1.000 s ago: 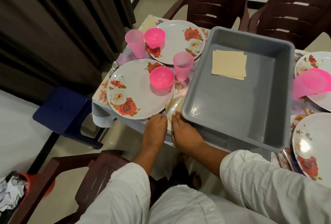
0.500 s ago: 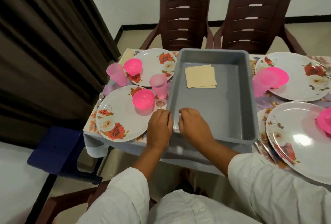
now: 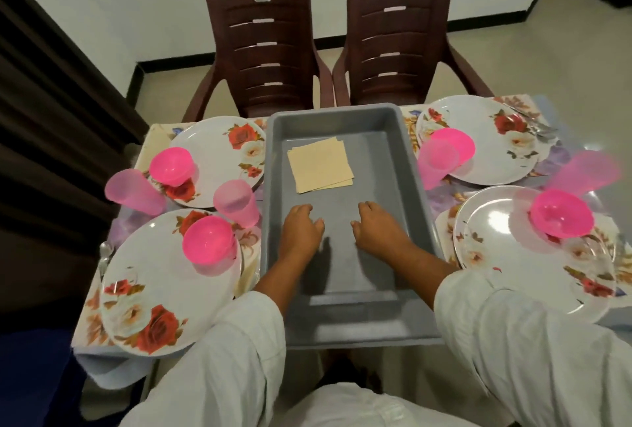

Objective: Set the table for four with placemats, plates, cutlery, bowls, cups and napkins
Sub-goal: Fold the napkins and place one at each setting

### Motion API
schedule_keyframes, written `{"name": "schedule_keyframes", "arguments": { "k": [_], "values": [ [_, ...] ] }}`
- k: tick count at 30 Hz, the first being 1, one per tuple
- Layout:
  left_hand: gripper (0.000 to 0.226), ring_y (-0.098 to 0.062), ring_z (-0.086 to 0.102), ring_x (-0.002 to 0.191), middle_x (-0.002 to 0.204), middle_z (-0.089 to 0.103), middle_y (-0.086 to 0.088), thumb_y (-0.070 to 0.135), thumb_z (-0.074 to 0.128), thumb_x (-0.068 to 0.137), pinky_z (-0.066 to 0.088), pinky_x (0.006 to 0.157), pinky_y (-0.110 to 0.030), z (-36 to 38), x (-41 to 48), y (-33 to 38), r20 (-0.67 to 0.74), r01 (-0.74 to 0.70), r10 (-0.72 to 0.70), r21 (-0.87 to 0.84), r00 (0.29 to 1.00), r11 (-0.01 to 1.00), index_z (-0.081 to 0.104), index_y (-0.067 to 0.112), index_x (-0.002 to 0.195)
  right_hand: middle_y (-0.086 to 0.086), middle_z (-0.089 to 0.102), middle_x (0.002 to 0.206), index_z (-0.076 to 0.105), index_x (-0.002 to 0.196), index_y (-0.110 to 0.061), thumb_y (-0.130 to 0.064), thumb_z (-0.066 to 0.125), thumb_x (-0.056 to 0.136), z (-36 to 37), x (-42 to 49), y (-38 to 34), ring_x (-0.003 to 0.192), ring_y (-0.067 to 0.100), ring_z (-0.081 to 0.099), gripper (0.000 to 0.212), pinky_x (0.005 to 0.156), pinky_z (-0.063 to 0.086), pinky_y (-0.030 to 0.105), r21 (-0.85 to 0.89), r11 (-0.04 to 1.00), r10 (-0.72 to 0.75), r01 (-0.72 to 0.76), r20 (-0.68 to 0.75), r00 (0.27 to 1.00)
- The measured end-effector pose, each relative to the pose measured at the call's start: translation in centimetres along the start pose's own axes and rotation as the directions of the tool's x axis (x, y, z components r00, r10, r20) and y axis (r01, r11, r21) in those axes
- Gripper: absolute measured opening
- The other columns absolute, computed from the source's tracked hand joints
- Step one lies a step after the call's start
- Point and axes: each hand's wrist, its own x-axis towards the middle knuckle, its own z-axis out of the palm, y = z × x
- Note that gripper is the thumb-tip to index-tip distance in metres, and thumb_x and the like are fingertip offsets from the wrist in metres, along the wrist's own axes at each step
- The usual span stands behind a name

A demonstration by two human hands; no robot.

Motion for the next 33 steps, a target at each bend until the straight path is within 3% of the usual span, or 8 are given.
{"name": "schedule_keyframes", "arguments": {
  "k": [4,7,11,16,20,23,29,33],
  "values": [
    [0.047,-0.034,0.055,0.125,0.14,0.054,-0.015,0.026,0.064,0.097,0.048,0.101,-0.042,0.5,5.6,0.3,0.004,0.088,-0.088,0.016,0.996,0.996,0.053,0.006,0.138,0.016,0.033,0.16,0.031,0.154,-0.005,-0.031,0.045,0.107,-1.0,4.4,0.1,0.142,0.037,0.039,0.056,0.115,0.034,0.043,0.025,0.999,0.023,-0.025,0.054,0.998],
    [0.041,-0.033,0.058,0.118,0.13,0.057,-0.014,0.026,0.068,0.094,0.054,0.095,-0.042,0.9,8.7,0.5,-0.022,0.096,-0.095,0.024,0.995,0.995,0.056,0.008,0.129,0.015,0.037,0.157,0.034,0.152,-0.005,-0.03,0.048,0.106,-1.2,7.1,-0.4,0.138,0.036,0.044,0.055,0.113,0.038,0.043,0.034,0.999,0.021,-0.022,0.051,0.998],
    [0.047,-0.036,0.051,0.125,0.132,0.055,-0.016,0.03,0.069,0.094,0.05,0.099,-0.045,1.4,11.4,1.1,-0.023,0.137,-0.136,0.091,0.99,0.986,0.053,0.006,0.132,0.015,0.051,0.141,0.046,0.142,-0.007,-0.026,0.051,0.104,-1.3,10.1,-1.0,0.126,0.035,0.053,0.043,0.105,0.044,0.041,0.096,0.994,0.049,-0.049,0.004,0.999],
    [0.054,-0.035,0.04,0.133,0.141,0.047,-0.018,0.031,0.068,0.094,0.044,0.103,-0.042,1.7,13.1,2.0,-0.092,0.262,-0.254,0.085,0.963,0.961,0.047,0.004,0.137,0.017,0.058,0.131,0.053,0.131,-0.004,-0.027,0.057,0.102,-1.5,13.2,-1.0,0.118,0.035,0.058,0.037,0.095,0.048,0.038,0.22,0.953,0.214,-0.206,-0.014,0.977],
    [0.05,-0.035,0.043,0.129,0.138,0.048,-0.018,0.028,0.069,0.093,0.048,0.097,-0.044,2.2,13.8,2.0,-0.107,0.329,-0.323,0.038,0.94,0.944,0.05,0.005,0.134,0.017,0.06,0.126,0.054,0.129,-0.005,-0.031,0.061,0.1,-1.4,14.8,-0.6,0.113,0.034,0.06,0.039,0.091,0.05,0.038,0.329,0.897,0.32,-0.295,-0.022,0.947],
    [0.046,-0.035,0.047,0.126,0.135,0.051,-0.016,0.026,0.069,0.093,0.051,0.094,-0.046,2.4,14.4,1.8,-0.105,0.364,-0.364,-0.023,0.925,0.931,0.051,0.007,0.131,0.014,0.062,0.128,0.056,0.132,-0.006,-0.031,0.062,0.1,-1.6,15.5,-0.4,0.117,0.034,0.06,0.041,0.096,0.049,0.038,0.399,0.847,0.38,-0.351,0.008,0.925],
    [0.047,-0.032,0.049,0.125,0.135,0.052,-0.012,0.023,0.07,0.092,0.054,0.096,-0.049,2.6,14.8,1.5,-0.103,0.348,-0.355,-0.076,0.929,0.934,0.05,0.012,0.133,0.008,0.068,0.105,0.066,0.101,-0.016,-0.026,0.066,0.096,-1.7,16.8,-0.4,0.099,0.028,0.065,0.011,0.089,0.056,0.039,0.529,0.721,0.493,-0.447,0.062,0.868],
    [0.052,-0.031,0.046,0.128,0.14,0.048,-0.012,0.029,0.07,0.092,0.052,0.099,-0.046,2.5,14.3,1.5,-0.112,0.322,-0.327,-0.064,0.938,0.945,0.048,0.013,0.137,0.005,0.068,0.103,0.064,0.097,-0.021,-0.023,0.067,0.093,-1.6,17.1,-0.3,0.097,0.026,0.065,0.006,0.09,0.057,0.04,0.635,0.636,0.537,-0.439,0.044,0.843]
  ]
}}
